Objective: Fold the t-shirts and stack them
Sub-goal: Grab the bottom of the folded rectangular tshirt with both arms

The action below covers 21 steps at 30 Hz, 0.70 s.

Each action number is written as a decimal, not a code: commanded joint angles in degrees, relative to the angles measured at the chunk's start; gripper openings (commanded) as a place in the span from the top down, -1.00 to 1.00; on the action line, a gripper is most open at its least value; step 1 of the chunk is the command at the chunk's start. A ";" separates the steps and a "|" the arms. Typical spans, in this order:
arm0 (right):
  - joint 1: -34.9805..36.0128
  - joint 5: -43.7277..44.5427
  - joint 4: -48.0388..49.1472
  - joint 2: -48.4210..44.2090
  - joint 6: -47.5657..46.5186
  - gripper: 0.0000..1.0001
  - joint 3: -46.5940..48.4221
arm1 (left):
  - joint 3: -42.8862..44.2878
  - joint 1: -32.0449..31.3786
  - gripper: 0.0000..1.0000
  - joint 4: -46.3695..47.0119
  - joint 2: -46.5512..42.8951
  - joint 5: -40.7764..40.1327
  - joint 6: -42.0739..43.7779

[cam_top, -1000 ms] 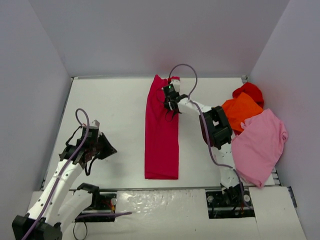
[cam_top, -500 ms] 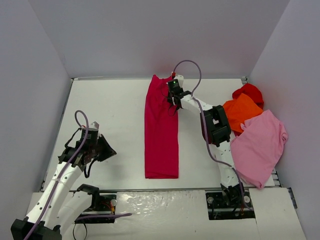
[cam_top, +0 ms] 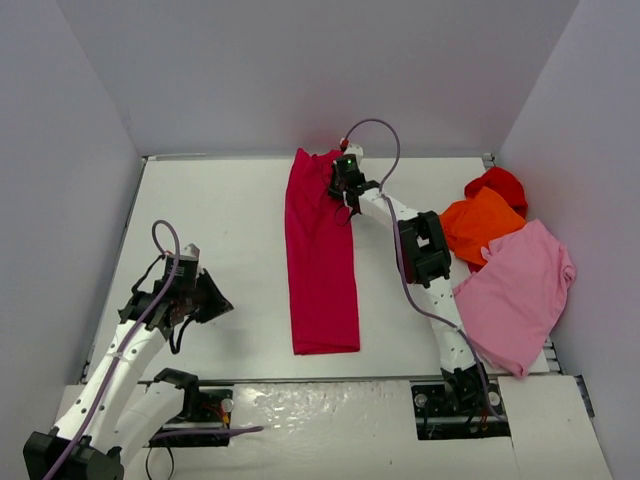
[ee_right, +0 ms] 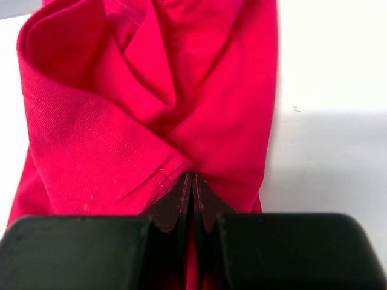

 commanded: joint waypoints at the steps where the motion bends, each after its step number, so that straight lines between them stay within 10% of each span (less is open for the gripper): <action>1: -0.10 -5.68 8.30 -2.37 2.61 1.00 -0.16 | 0.81 -0.46 1.00 2.21 0.26 -0.20 0.11; 21: 2.92 -11.75 15.44 -10.46 2.35 1.00 -6.83 | -0.71 -0.45 1.00 5.20 1.79 0.77 -0.19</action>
